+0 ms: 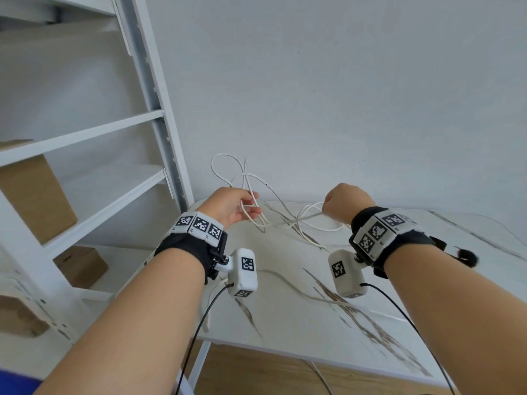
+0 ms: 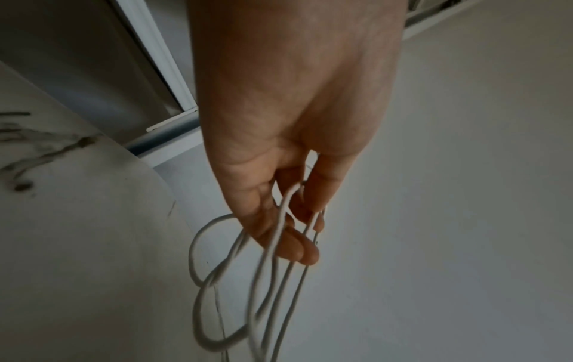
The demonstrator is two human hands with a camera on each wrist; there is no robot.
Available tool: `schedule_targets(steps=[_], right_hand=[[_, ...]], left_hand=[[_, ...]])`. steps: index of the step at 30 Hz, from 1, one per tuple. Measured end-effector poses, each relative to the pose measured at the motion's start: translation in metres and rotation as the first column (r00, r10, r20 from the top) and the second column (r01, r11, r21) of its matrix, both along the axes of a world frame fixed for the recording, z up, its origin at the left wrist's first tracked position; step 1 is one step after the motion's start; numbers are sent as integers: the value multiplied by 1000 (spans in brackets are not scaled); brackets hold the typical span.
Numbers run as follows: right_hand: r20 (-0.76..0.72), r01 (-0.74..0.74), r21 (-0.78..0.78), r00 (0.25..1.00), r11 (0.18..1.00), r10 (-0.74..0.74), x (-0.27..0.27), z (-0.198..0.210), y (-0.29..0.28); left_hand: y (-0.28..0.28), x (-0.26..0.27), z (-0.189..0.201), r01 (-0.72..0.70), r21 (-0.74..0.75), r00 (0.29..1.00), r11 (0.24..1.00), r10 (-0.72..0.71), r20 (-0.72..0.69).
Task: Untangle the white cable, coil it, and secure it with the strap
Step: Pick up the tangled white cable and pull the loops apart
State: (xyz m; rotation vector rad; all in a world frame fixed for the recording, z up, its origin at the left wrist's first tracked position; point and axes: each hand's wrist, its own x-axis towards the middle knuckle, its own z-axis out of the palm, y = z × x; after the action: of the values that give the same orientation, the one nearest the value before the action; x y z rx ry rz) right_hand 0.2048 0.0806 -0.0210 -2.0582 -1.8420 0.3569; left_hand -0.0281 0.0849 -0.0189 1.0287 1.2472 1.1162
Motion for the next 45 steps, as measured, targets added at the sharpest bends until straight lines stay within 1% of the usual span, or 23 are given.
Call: schedule_targets(steps=[2,3,4,8,11,12,14,16,19,20,22,25,28,30,32,35,37,38,41,43,45], right_hand=[[99,-55,-108,993,993,66,-5,-2,0],[114,-93,-147,987,985,110,-8,-2,-1],[98,-140,-161,983,977,157,-11,-1,-2],[-111,-338,-78,938,938,328,-28,3,-10],[-242,-368,-33,905,929,350,-42,-4,-13],[-260,-364,-22,901,931,347,-46,-7,-12],[-225,-372,-17,906,928,359,-49,-13,-11],[-223,-360,-7,910,933,349,-47,-16,-12],[-235,-289,11,930,957,284,-39,-15,-9],[-228,-269,19,937,963,266,-35,-14,-8],[-267,-240,20,934,971,236,-28,-12,-4],[-346,-167,52,922,985,174,-19,-10,0],[-437,-51,123,894,991,100,-9,-8,4],[-497,36,165,866,986,51,-3,-8,7],[-525,115,209,851,971,12,4,-7,10],[-590,181,221,807,958,-17,9,-4,9],[-641,174,206,767,963,-2,10,-2,6],[-648,155,201,761,967,13,10,-1,4],[-635,78,168,771,983,47,8,1,-2],[-591,-23,85,804,996,69,6,1,-5],[-472,-161,-70,875,984,109,5,0,-8]], left_hand=[[0,0,1,11,-6,999,1000,-11,52],[0,1,2,23,-9,997,1000,-22,71],[-2,2,3,36,-9,996,999,-35,87],[-8,10,8,61,-2,987,998,-60,146],[-11,14,10,103,12,979,995,-103,174],[-12,14,11,124,14,975,992,-124,181],[-14,15,11,155,13,971,988,-155,184],[-14,14,11,155,10,979,988,-154,131],[-12,7,8,137,12,989,990,-136,-59],[-12,5,7,133,18,986,991,-131,-104],[-11,0,6,126,30,979,992,-119,-167],[-10,-4,4,117,15,945,993,-106,-309],[-3,-7,-3,36,23,888,999,-22,-459],[1,-10,-7,-17,41,862,999,36,-506],[3,-13,-9,-63,48,846,997,79,-528],[3,-15,-12,-106,22,835,994,101,-541],[-1,-10,-12,-111,-32,825,993,74,-560],[-2,-7,-12,-104,-60,814,993,50,-579],[0,0,-14,-77,-91,757,993,-1,-654],[2,4,-16,-36,-48,723,998,-7,-690],[5,8,-18,9,4,693,1000,-3,-721]])
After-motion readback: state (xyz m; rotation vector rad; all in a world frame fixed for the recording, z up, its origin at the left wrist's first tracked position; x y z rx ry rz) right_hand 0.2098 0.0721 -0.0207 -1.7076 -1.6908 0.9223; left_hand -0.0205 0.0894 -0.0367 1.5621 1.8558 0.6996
